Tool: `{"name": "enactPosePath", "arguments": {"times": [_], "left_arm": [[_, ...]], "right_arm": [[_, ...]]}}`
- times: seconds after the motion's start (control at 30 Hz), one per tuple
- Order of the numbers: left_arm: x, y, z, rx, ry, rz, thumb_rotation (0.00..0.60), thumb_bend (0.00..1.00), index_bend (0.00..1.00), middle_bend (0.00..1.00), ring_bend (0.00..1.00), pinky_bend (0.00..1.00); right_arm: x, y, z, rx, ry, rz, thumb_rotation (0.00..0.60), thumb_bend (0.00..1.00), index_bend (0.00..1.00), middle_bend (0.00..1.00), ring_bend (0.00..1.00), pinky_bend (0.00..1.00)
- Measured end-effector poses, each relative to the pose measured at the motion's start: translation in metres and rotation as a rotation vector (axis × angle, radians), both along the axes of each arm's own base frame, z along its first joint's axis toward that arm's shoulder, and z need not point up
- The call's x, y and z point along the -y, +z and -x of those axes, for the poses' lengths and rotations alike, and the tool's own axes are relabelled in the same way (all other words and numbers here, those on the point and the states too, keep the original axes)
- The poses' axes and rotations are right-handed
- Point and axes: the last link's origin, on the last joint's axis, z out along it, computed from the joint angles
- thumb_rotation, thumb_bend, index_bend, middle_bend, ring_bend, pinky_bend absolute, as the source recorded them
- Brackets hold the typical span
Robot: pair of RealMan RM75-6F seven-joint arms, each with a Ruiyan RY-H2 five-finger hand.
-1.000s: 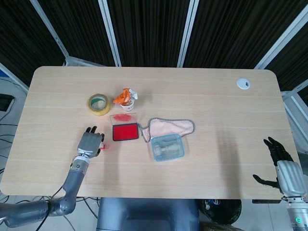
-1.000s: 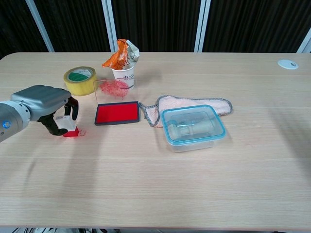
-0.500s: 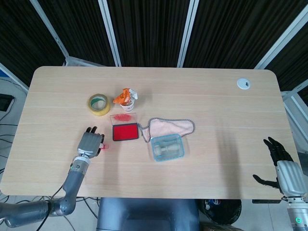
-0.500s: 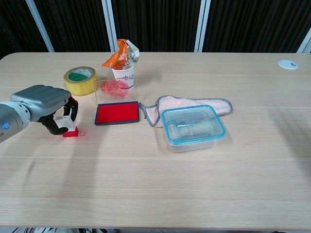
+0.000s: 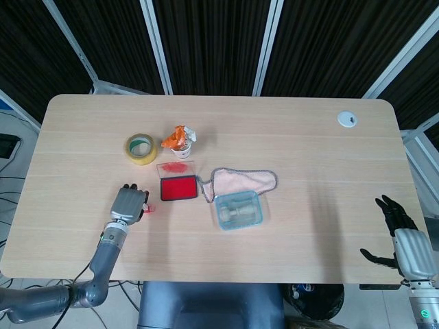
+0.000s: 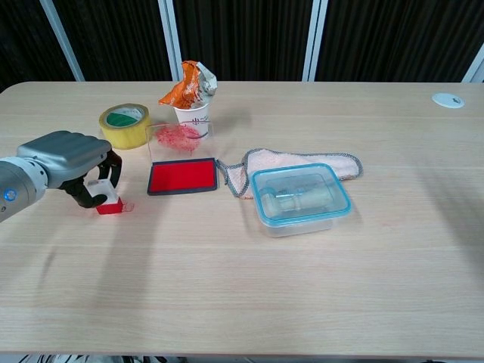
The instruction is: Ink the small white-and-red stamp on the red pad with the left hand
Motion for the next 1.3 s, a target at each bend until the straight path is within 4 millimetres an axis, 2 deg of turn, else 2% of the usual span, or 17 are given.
{"name": "enactPosePath", "arguments": {"times": [0.13,0.27,0.67,0.97,1.3], "left_arm": [[0.0,0.001,-0.001,-0.002,-0.015,-0.006,0.6,0.59,0.64,0.65,0.47,0.57],[0.0,0.002,-0.003,-0.01,-0.048,-0.017,0.6,0.62,0.66,0.67,0.49,0.59],[-0.005,0.005,-0.019,0.027,-0.176,0.004,0.6,0.62,0.7,0.71,0.54,0.63],[-0.025,0.008,-0.041,0.08,-0.198,-0.014,0.6,0.62,0.71,0.73,0.55,0.65],[-0.043,-0.004,-0.062,0.081,-0.163,-0.023,0.6,0.62,0.72,0.73,0.56,0.65]], "right_arm": [[0.0,0.0,0.0,0.001,0.0,0.0,0.6,0.1,0.0,0.0,0.0,0.18],[0.0,0.0,0.0,0.002,-0.001,0.0,0.6,0.1,0.0,0.0,0.0,0.18],[0.0,0.0,0.0,0.005,-0.004,-0.001,0.6,0.1,0.0,0.0,0.0,0.18],[0.0,0.0,0.001,0.008,-0.009,-0.003,0.6,0.1,0.0,0.0,0.0,0.18],[0.001,0.001,0.001,0.019,-0.019,-0.007,0.6,0.1,0.0,0.0,0.0,0.18]]}}
